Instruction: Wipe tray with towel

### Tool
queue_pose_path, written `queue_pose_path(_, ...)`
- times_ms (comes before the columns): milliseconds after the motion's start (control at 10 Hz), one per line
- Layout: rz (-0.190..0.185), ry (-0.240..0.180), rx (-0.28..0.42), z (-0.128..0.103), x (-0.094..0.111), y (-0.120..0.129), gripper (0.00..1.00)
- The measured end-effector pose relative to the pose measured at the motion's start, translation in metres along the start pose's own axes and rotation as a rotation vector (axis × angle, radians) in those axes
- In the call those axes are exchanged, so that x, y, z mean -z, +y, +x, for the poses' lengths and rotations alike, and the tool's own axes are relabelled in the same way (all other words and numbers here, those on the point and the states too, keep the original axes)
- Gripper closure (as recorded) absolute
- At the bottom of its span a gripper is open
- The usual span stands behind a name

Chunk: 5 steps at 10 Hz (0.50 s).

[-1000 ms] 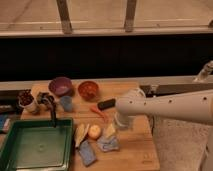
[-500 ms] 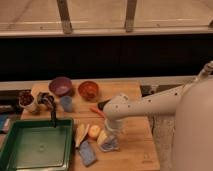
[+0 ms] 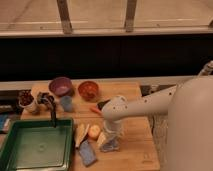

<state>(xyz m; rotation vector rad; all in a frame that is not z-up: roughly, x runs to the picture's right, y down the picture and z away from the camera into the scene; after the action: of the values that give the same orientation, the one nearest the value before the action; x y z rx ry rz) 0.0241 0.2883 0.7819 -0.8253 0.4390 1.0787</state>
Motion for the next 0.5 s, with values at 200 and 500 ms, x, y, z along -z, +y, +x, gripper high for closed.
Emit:
queue_pose_path(200, -0.007, 0.007, 0.001, 0.0011, -0.0041, 0.0006, 0.53)
queue_pose_path(500, -0.008, 0.005, -0.003, 0.0021, -0.0004, -0.0018, 0.82)
